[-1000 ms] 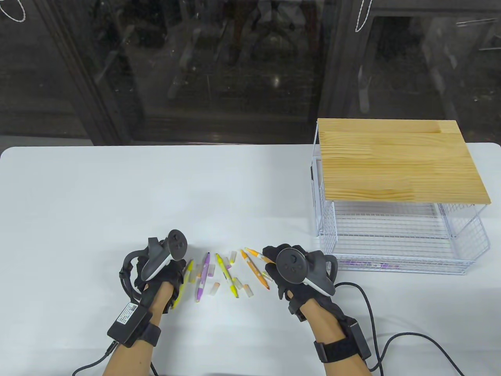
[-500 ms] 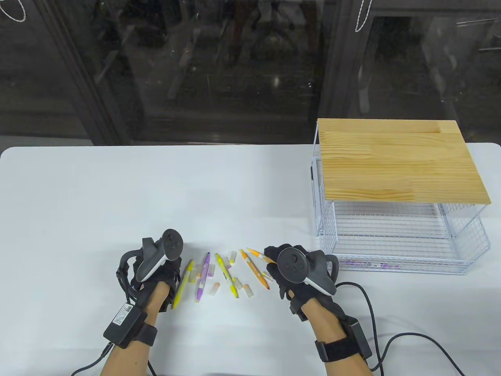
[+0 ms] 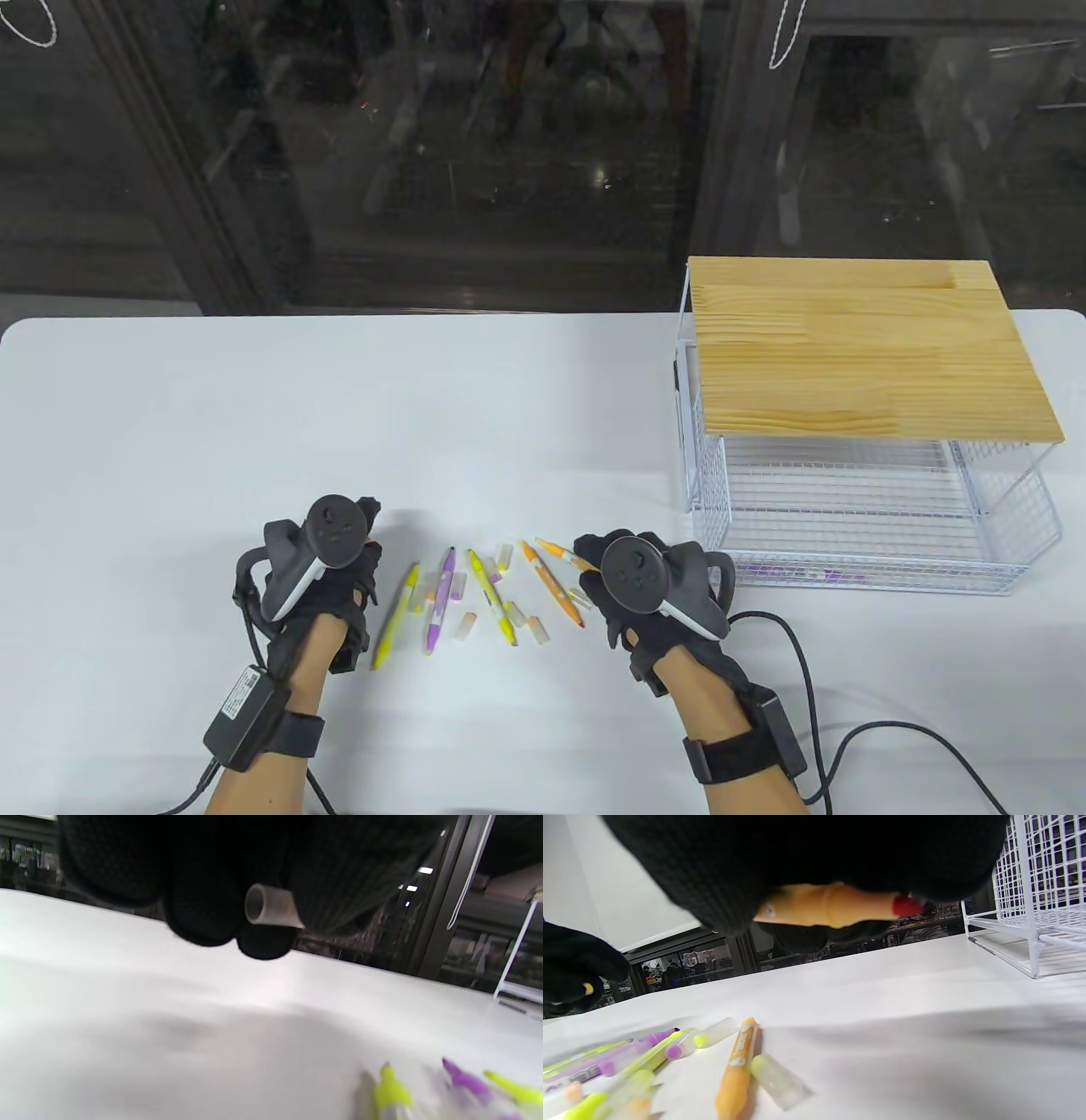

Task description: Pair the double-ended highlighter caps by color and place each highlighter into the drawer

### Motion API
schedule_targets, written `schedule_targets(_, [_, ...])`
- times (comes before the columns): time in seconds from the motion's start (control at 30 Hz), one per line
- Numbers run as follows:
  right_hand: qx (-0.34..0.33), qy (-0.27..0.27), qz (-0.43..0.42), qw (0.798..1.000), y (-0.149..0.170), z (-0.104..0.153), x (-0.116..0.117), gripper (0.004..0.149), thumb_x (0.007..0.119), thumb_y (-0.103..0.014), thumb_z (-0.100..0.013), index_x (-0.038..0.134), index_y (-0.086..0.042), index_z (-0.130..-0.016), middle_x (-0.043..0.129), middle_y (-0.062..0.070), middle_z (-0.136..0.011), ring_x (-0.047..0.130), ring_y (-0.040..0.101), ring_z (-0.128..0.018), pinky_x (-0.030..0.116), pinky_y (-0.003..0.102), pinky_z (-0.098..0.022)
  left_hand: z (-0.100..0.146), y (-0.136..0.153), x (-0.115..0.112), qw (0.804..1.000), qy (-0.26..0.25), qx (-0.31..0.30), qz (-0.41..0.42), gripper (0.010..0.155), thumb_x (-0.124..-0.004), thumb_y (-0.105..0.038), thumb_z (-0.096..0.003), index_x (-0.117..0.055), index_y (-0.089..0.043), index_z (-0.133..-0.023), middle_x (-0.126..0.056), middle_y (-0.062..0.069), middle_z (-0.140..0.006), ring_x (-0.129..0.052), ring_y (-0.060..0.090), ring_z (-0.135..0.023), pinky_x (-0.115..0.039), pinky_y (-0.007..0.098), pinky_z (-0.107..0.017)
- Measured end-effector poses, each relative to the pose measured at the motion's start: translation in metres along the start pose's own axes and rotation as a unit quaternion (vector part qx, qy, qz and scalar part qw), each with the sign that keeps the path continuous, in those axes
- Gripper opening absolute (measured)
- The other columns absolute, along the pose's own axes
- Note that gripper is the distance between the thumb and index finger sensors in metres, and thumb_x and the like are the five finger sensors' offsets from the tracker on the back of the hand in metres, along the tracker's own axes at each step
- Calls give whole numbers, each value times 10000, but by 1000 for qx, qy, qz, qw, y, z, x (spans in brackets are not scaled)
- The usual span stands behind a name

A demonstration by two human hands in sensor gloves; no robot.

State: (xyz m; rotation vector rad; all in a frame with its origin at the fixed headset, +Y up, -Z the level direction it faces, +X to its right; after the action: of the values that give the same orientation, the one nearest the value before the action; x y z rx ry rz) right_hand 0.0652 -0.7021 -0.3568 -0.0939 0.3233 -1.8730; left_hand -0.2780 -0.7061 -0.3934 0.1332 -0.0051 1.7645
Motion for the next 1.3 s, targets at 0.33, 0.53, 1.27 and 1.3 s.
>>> schedule_targets(0.33, [-1,-2,2,1000,0,0,1,482,914,-383,-401,888,-249,-864,969,23,-784,964,275,-582,836,413,-408,12,-6,19,998,-33,-35,27,446,-927,-351,-349,-973,-326,-791,-1038,-66,-786,-992,267,-680,-853,538,-471])
schedule_targets(0.53, [-1,-2,2,1000,0,-1,2,483,915,-382,-402,888,-248,-865,970,23,-784,964,275,-583,835,414,-409,23,-29,20,992,-2,-124,18,443,-937,-374,-345,-954,-358,-787,-905,-81,-917,-809,308,-869,-775,582,-541])
schedule_targets(1.27, [-30,14,-13,999,-15,3,0,476,925,-378,-394,901,-264,-856,976,10,-784,964,273,-592,835,417,-418,22,-24,4,960,51,-118,250,469,-904,-395,-374,-845,-323,-834,-1037,-76,-747,-999,284,-659,-850,556,-459])
schedule_targets(1.3, [-33,16,-13,999,-16,3,-1,477,924,-377,-394,901,-265,-856,976,10,-785,964,274,-594,835,417,-419,22,-25,1,955,61,-119,265,463,-903,-395,-376,-845,-321,-829,-1037,-76,-748,-999,284,-659,-852,555,-457])
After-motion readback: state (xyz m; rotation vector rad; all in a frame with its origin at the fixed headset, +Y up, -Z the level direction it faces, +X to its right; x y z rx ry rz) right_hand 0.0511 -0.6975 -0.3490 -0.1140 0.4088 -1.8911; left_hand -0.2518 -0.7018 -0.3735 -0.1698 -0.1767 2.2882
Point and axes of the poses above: the tracker on the back of each hand, its own y axis roughly to the little-finger side, its own z axis roughly from the fingertips to the wrist, x = y × z, the point moved 3 cm from there along -z, roughly from the wrist to the fingertips
